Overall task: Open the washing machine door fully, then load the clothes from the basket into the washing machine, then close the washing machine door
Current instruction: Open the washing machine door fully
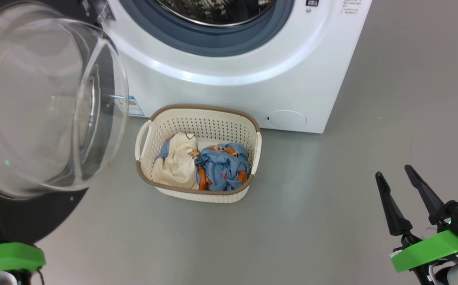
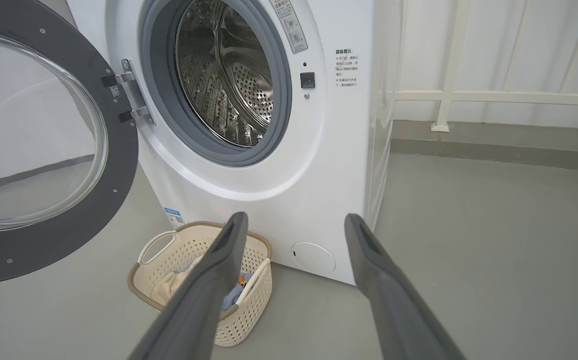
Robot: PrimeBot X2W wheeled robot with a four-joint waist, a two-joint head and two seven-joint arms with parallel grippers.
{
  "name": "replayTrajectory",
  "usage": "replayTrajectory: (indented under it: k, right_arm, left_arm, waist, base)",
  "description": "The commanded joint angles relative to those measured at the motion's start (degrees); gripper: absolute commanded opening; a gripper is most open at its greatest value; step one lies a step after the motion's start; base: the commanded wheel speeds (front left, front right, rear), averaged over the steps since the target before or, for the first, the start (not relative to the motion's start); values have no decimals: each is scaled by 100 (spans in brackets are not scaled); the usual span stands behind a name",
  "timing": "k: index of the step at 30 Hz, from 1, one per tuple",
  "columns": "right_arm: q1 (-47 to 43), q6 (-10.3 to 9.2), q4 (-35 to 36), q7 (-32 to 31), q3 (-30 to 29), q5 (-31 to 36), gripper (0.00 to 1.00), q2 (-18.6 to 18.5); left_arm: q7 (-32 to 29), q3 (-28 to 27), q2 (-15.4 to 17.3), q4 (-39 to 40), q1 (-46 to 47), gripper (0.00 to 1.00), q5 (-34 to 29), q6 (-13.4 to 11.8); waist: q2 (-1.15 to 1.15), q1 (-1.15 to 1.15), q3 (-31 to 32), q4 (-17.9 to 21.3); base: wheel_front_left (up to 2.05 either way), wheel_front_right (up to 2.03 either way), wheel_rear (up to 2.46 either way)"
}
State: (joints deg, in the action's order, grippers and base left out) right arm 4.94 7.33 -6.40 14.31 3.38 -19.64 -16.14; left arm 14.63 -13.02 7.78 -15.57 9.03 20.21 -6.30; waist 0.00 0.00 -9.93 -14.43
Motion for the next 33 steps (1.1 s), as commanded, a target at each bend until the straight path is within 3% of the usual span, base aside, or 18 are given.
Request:
replayTrajectory:
  k: [1, 13, 20, 33]
  right_arm:
    - [147, 16, 154, 69, 97, 4, 100, -106]
    - [224, 16, 221, 69, 37, 29, 100, -341]
    - [290, 16, 284, 69, -42, 0, 100, -537]
    - [368, 16, 234, 69, -18, -17, 100, -596]
  left_arm:
    - [37, -311, 273, 75, 238, 0, 32, -67]
    - [37, -1004, 382, -457, 873, 0, -136, 127]
    - [37, -1438, 593, -948, 1344, 0, -268, 383]
    - [37, -1995, 642, -1271, 1771, 0, -636, 655]
  waist:
    - [0, 0, -75, 4]
    - [0, 0, -450, -115]
    - [0, 0, -666, -119]
    - [0, 0, -781, -50]
  base:
    - [0, 0, 0]
    - [0, 0, 0]
    - [0, 0, 0]
    - [0, 0, 0]
